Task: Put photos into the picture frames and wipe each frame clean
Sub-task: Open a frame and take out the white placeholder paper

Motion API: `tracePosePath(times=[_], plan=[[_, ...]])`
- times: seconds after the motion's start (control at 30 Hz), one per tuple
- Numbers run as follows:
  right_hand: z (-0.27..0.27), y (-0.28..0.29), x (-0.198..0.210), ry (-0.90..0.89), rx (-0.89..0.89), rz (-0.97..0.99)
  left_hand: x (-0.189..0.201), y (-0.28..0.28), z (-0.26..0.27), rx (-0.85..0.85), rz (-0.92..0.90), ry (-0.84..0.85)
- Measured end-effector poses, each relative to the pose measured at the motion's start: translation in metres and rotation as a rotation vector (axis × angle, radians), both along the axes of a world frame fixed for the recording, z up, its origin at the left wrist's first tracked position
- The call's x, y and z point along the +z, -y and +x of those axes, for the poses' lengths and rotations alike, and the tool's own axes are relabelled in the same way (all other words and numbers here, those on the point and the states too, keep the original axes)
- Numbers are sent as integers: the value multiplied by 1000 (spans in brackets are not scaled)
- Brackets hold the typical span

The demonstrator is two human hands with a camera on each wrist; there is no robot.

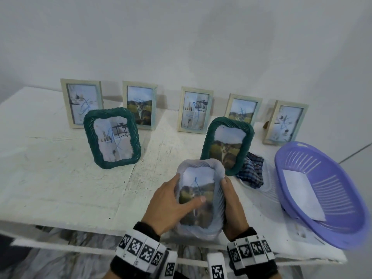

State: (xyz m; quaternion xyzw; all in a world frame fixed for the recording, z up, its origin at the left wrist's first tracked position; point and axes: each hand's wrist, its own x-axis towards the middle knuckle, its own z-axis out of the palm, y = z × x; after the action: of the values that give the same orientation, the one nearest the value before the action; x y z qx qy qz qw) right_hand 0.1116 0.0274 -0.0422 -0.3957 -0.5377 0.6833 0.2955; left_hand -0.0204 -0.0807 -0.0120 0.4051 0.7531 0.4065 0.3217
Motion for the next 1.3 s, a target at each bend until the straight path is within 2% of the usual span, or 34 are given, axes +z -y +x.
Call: tracePosePath(times=[0.13,0.2,0.27,0.37,0.43,0.5,0.6,0.67,0.8,0.93,0.97,1.17,1.3], plan=[[-2,10,11,-191,134,-303,-5,-12,11,0,63,178],[-4,13,8,-273,151,-360,-9,-15,9,19,42,276],[-7,12,-2,-206,117,-317,-15,-15,5,17,20,373],[-8,10,-11,-64,60,-236,-12,-13,3,14,83,536],[-8,9,-12,17,13,-166,-7,-10,1,83,152,570],[-4,5,-19,144,-56,-16,-7,-4,-7,138,225,560],[8,-2,-31,362,-59,285,-21,5,-26,233,247,469],[15,-4,-36,465,-36,412,-39,10,-36,268,194,352],[21,-2,-47,616,47,581,-72,15,-42,210,64,65],[23,0,-53,677,72,769,-91,18,-43,154,59,-325],[23,-2,-53,681,85,794,-93,19,-43,149,74,-368],[12,-19,-43,737,210,1034,-100,21,-47,152,116,-338],[7,-25,-39,848,355,1079,-101,21,-47,157,125,-319]])
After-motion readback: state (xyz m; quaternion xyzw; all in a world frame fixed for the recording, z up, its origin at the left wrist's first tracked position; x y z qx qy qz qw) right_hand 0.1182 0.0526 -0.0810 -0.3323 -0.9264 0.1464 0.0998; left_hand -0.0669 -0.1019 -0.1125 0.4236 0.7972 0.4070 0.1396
